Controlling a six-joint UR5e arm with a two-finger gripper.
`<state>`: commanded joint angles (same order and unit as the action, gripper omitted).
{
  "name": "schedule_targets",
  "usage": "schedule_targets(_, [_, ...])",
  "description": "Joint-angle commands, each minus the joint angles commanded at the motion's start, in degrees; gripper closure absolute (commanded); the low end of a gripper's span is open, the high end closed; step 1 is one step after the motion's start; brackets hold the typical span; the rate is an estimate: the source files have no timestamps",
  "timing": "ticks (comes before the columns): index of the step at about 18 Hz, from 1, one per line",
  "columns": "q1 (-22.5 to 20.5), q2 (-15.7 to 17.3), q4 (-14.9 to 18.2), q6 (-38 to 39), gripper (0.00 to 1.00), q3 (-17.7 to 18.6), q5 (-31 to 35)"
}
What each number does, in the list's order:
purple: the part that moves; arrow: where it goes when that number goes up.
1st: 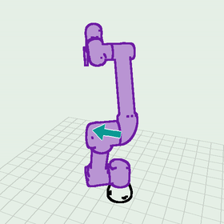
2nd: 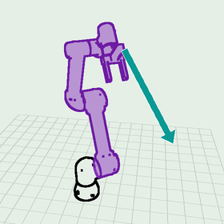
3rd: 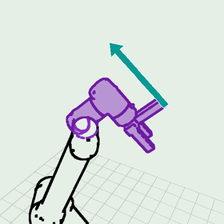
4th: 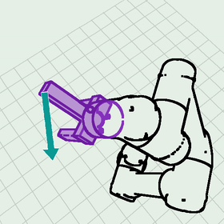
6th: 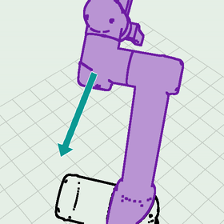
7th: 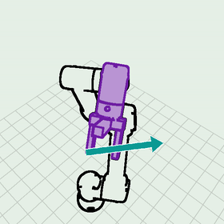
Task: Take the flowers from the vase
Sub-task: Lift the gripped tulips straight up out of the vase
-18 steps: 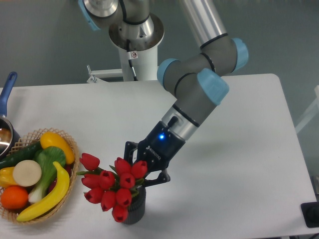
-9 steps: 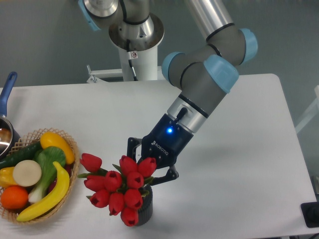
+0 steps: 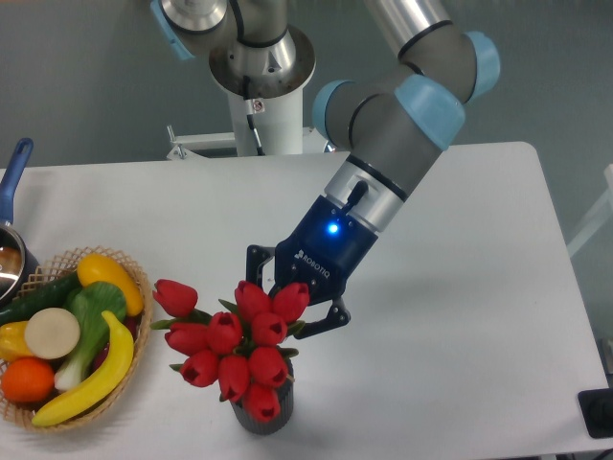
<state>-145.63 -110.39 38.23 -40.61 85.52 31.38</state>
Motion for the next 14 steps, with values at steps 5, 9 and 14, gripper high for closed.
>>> schedule_targets(5, [-0.53, 0.44, 0.0, 3.87, 0.86, -2.28, 0.0])
schedule_targets(9, [-1.14, 0.44, 0.0, 7.12, 0.86, -3.69, -0.35])
schedule_targets(14, [-2.37, 1.23, 0.0, 9.23, 0.86, -4.04, -2.19])
